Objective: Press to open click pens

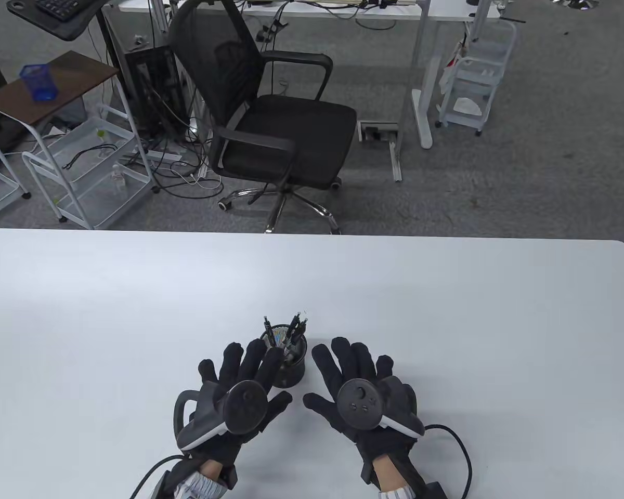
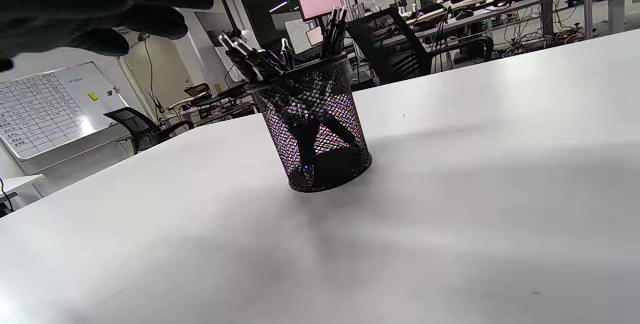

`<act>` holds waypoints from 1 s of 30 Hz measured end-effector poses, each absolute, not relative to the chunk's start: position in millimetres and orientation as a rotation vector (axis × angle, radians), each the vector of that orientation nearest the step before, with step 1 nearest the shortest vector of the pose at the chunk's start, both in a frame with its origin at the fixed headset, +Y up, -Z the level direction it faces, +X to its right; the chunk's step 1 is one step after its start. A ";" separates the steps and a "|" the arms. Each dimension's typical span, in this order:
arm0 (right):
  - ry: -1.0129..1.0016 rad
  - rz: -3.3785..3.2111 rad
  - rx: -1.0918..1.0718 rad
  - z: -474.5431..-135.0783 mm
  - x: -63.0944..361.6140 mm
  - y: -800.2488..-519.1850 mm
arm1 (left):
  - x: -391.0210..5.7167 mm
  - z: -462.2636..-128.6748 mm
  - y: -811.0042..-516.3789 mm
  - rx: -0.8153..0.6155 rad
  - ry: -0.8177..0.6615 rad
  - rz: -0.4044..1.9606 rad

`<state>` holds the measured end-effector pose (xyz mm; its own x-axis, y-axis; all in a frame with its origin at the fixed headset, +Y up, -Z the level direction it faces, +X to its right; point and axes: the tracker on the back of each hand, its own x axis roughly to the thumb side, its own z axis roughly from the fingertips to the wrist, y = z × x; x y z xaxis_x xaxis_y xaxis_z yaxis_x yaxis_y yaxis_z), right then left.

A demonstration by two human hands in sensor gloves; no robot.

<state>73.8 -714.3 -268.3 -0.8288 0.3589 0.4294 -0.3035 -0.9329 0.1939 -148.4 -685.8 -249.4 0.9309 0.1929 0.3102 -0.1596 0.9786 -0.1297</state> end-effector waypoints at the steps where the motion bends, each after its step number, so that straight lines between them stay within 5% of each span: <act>1: 0.167 2.707 0.668 -268.4 73.8 -714.3 | -148.2 -249.4 -685.9 -0.103 -0.327 0.180; 15: 0.165 2.692 0.655 -269.1 76.8 -713.0 | -157.2 -255.2 -688.2 -0.024 -0.305 0.213; 30: 0.188 2.679 0.659 -269.6 78.1 -712.9 | -176.6 -282.2 -726.7 -0.021 -0.249 0.441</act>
